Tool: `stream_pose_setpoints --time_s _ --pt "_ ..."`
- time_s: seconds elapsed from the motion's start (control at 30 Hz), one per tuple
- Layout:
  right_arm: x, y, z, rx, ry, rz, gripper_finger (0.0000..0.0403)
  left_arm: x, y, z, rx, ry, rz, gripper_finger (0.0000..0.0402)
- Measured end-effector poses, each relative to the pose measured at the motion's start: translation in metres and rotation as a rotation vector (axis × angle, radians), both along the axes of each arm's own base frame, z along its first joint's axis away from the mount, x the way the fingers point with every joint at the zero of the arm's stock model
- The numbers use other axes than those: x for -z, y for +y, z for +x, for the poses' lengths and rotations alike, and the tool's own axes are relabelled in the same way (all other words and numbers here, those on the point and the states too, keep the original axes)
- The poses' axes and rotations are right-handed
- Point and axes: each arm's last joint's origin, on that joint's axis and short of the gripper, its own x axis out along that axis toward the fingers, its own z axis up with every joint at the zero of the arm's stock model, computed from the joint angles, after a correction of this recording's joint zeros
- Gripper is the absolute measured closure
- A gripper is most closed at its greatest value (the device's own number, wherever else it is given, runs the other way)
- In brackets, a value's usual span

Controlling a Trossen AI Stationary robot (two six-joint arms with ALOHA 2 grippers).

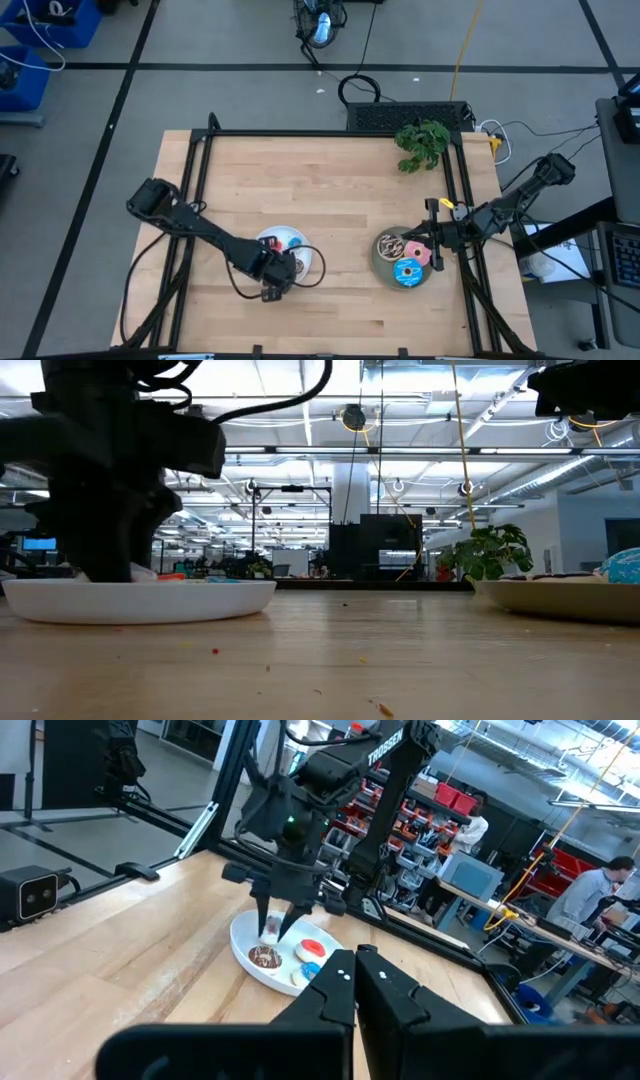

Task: Pick & Place donuts
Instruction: Put the small white donut on the white plate, then return to Home Position

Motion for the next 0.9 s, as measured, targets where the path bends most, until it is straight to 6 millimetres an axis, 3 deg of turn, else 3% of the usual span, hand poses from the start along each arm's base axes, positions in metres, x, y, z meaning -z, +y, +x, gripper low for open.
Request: stream_pose_setpoints --time_s 0.17,0.6,0.9 --pt "0.0003 0.0000 0.0000 0.000 0.003 -0.001 0.0403 -0.0001 -0.0017 -0.0006 -0.007 0.004 -0.016 0.0259" --pt "0.0007 0.0000 0.0000 0.000 0.007 -0.002 0.0403 -0.0002 -0.0006 -0.0004 -0.066 0.004 -0.020 0.0112" --pt "0.0007 0.0000 0.0000 -0.001 0.007 -0.002 0.0403 -0.0089 -0.0008 0.0037 -0.025 0.010 -0.008 0.0093"
